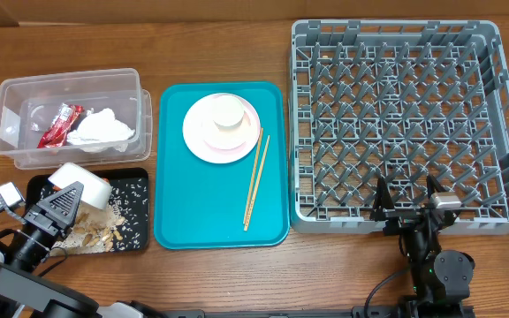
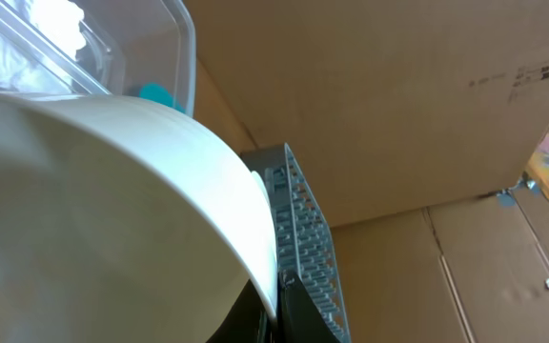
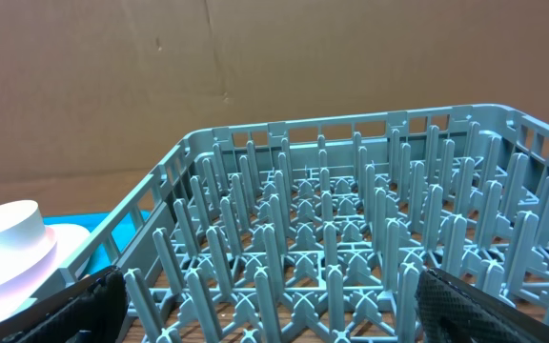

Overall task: Sort waste into correct bins and load items into the dishwasher
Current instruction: 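Tilt the rice bowl to dump the rice onto the black tray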

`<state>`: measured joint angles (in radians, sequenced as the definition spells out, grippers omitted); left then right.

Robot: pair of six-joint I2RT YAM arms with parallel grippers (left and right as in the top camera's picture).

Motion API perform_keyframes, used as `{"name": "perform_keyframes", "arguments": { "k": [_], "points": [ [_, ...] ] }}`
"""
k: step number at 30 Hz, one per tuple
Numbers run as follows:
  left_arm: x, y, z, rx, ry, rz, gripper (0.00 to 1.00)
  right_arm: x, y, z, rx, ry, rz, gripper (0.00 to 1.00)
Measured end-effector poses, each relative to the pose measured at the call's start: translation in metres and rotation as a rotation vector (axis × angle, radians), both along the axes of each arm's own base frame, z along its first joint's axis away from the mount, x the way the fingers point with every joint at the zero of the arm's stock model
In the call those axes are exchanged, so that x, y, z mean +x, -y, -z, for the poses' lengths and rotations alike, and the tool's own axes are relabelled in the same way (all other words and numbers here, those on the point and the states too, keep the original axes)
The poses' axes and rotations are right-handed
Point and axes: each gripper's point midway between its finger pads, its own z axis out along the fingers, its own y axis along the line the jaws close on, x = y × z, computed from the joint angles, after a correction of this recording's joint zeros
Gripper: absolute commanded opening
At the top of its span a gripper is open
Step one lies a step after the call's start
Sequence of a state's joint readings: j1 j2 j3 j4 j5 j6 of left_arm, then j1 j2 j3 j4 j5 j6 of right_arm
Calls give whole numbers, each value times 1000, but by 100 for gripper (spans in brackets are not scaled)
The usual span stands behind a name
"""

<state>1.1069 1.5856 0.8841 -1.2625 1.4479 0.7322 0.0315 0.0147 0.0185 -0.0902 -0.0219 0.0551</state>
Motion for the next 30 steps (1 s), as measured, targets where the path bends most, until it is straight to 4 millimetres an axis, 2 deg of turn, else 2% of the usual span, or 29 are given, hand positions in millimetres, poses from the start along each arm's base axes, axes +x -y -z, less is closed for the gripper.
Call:
{"name": "perform_keyframes", "arguments": {
  "k": [13, 18, 20, 30],
  "points": [
    [2, -4, 3, 30, 10, -2, 4, 0, 0, 0, 0, 0, 0, 100],
    [2, -5, 3, 32, 10, -2, 8, 0, 0, 0, 1, 0, 0, 100],
    [2, -5, 3, 32, 10, -2, 4, 0, 0, 0, 1, 0, 0, 100],
    [-1, 0, 7, -30, -61, 5, 4, 0, 0, 0, 0, 0, 0, 100]
  ]
}}
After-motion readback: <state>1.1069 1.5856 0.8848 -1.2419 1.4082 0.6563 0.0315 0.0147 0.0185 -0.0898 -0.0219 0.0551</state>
